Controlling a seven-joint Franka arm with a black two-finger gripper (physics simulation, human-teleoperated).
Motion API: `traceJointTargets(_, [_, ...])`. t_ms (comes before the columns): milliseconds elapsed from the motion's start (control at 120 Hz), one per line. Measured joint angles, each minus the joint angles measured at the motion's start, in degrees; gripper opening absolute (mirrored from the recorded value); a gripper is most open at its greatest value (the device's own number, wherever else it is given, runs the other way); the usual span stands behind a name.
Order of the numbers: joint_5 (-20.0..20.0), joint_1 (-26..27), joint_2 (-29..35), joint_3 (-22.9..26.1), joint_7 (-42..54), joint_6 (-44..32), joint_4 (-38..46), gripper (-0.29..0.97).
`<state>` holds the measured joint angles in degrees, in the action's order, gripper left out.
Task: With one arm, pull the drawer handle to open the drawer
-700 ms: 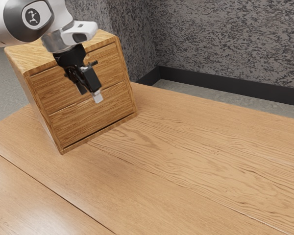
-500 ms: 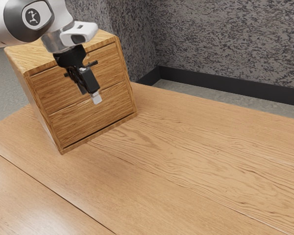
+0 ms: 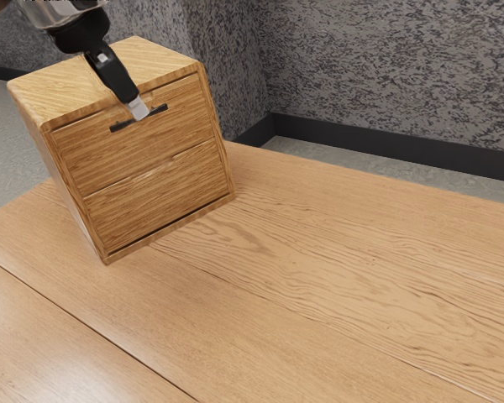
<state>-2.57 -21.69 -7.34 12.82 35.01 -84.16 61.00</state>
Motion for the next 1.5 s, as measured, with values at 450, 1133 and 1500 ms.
traceJointTargets(450, [16.4, 3.9, -8.5, 1.5, -3.7, -9.5, -1.3, 0.67])
traceJointTargets(1133, [23.9, 3.0, -9.9, -4.8, -1.3, -15.2, -2.3, 0.64])
traceJointTargets(1500, [26.4, 3.3, -12.5, -4.5, 1.8, -13.4, -2.5, 0.63])
